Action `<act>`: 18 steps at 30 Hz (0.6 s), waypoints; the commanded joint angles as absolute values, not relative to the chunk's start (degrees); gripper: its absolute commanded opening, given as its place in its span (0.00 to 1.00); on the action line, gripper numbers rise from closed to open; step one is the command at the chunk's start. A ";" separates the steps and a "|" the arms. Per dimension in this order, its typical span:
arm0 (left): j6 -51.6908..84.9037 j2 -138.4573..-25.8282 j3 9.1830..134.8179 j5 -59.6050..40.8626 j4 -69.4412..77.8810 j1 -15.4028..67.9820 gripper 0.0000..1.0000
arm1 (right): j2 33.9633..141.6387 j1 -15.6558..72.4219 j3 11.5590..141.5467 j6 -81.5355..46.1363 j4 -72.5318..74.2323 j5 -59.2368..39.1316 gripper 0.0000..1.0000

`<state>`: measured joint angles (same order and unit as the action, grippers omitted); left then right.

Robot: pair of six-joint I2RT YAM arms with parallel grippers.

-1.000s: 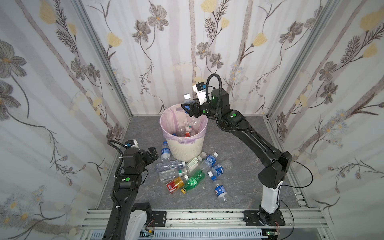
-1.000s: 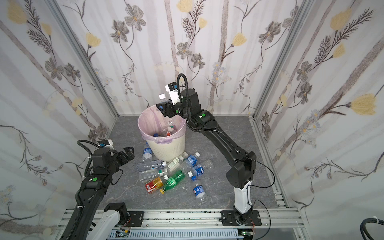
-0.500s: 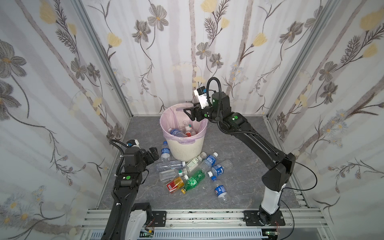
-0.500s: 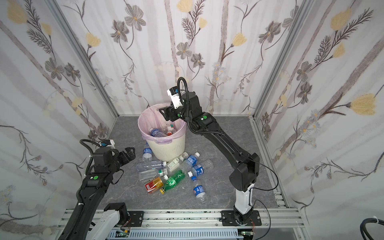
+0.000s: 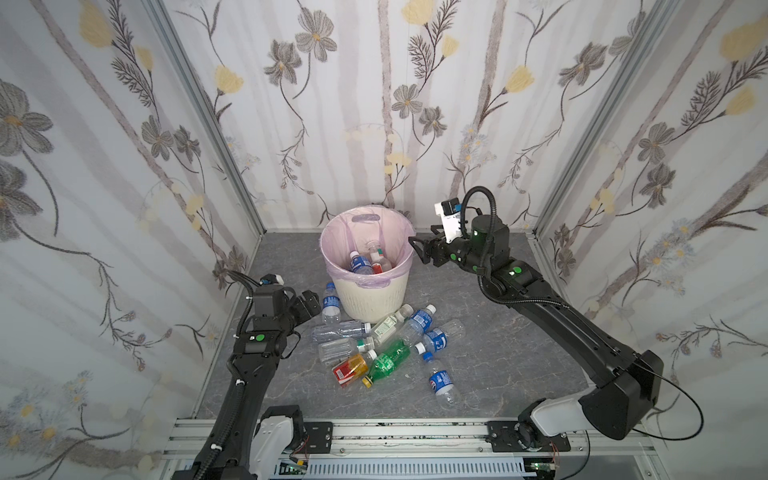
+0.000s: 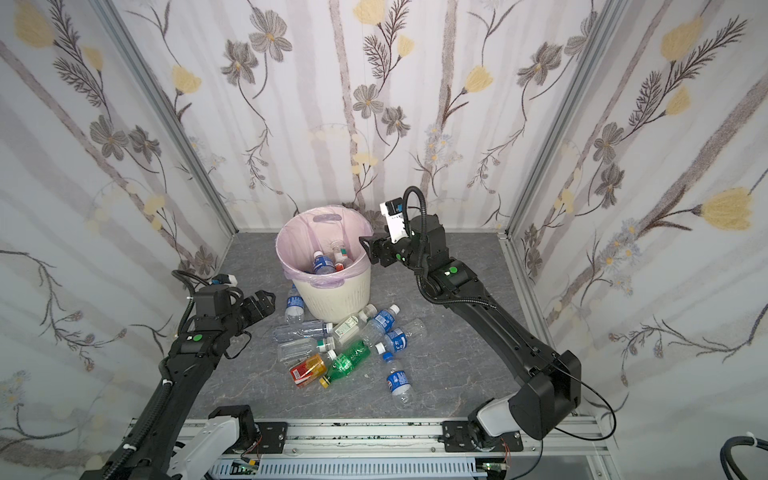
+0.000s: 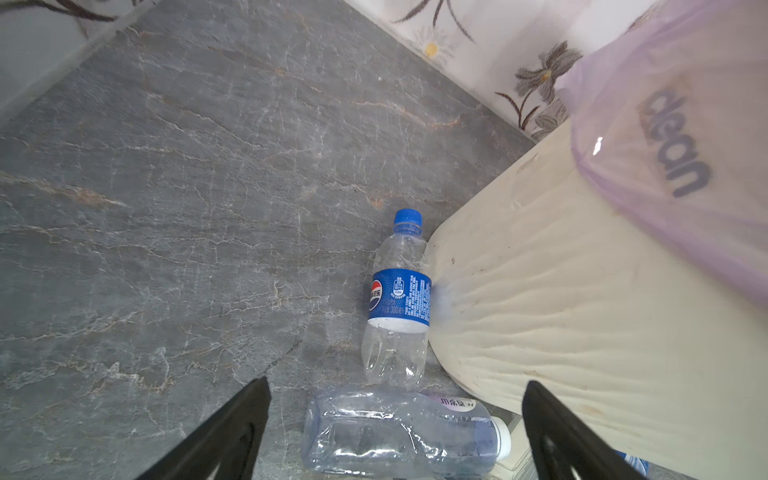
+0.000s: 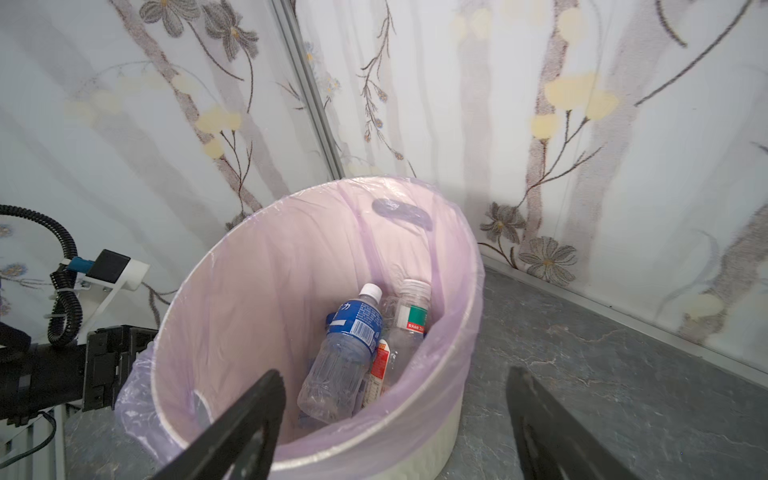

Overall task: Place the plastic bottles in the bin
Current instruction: 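Open the right gripper to drop the blue-labelled bottle into the bin, then withdraw the right gripper while the left gripper reaches to a blue-capped bottle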

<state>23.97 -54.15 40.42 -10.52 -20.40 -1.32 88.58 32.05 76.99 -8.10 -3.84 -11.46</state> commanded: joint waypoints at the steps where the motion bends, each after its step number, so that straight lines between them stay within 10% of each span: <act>1: 22.63 -57.91 42.62 -13.84 -19.69 -1.25 0.96 | 84.41 30.26 72.24 -9.12 4.02 -10.29 0.85; 18: 21.18 -74.10 49.00 -15.51 -19.51 0.42 0.90 | 74.71 23.41 59.25 -11.62 9.84 -9.53 0.90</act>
<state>21.39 -72.58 48.01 -15.22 -20.08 0.01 74.72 23.59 59.57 -11.07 6.31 -9.06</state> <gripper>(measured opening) 0.898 0.897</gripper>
